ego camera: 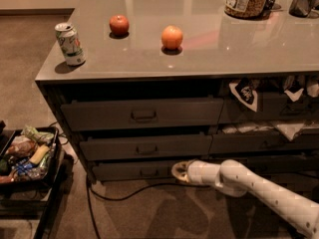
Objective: Close middle drawer
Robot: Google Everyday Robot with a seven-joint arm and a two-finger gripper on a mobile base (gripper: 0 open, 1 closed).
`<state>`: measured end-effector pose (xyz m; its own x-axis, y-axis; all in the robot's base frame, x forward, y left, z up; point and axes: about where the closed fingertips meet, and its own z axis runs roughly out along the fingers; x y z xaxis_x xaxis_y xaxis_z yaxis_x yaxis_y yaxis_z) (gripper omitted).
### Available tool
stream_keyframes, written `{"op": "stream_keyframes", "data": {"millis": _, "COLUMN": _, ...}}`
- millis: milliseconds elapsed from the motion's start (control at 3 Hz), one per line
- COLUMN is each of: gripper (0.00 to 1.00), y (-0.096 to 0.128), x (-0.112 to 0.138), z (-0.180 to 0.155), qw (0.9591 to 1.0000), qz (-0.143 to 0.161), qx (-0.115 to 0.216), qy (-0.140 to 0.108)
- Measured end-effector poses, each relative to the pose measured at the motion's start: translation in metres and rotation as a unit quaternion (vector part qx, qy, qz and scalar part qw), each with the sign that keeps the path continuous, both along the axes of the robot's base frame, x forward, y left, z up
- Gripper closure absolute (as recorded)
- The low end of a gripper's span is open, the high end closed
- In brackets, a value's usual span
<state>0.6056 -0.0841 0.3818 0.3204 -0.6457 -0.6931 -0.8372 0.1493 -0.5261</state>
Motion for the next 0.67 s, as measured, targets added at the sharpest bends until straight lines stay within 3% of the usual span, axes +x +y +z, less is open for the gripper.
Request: {"op": "stream_keyframes", "data": {"millis": 667, "gripper": 1.0, "y": -0.025, "x": -0.066, "z": 0.025, "qw": 0.9969, "qz": -0.066, "qx": -0.001, "qy": -0.043}}
